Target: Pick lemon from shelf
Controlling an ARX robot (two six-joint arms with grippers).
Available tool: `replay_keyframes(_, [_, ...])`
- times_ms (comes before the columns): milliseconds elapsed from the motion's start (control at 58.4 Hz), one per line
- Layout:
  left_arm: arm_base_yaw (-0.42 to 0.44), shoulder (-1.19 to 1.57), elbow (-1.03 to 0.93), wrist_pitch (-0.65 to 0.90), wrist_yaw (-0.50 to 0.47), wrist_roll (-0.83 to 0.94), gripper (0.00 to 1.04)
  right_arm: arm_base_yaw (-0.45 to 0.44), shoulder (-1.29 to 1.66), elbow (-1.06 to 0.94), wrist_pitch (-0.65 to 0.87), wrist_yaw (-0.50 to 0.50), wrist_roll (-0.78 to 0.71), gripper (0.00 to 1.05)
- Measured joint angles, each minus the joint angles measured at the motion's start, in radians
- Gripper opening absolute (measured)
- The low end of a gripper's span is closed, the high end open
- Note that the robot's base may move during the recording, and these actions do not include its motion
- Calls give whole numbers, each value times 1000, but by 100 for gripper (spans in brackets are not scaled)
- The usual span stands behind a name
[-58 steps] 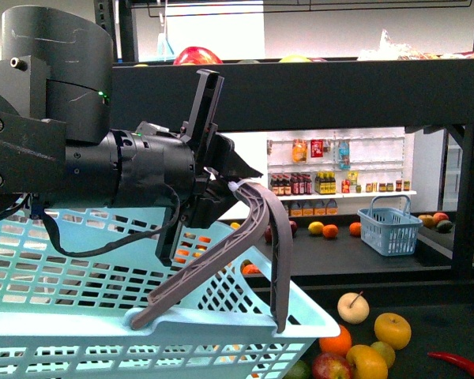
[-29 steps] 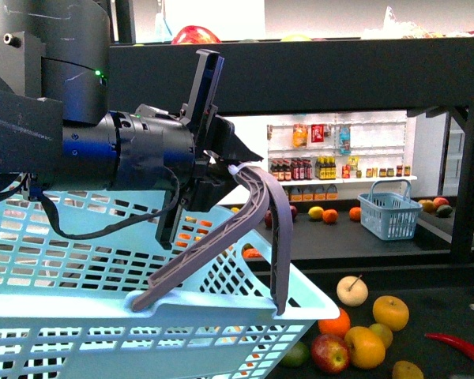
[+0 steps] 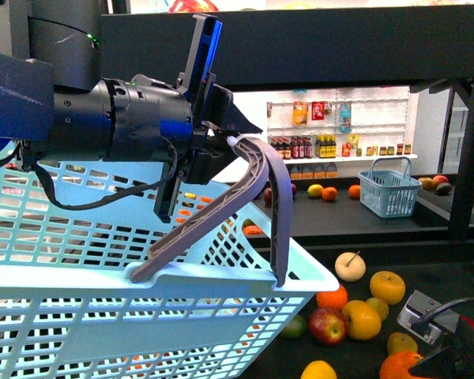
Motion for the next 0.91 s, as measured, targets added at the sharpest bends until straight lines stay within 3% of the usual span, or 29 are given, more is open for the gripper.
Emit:
replay_keyframes(154, [0,0,0,0,0,0,10,-7,113,141,-213,-22,-311,97])
replay_keyframes(291, [0,0,0,0,0,0,10,-5,234,276,-226,-16,-448,97])
replay_keyframes(548, [0,0,0,0,0,0,10,32,414,472,-113,17,-539,97])
replay_keyframes(908, [0,0,0,0,0,0,10,54,567,693,-183,27,-553,97])
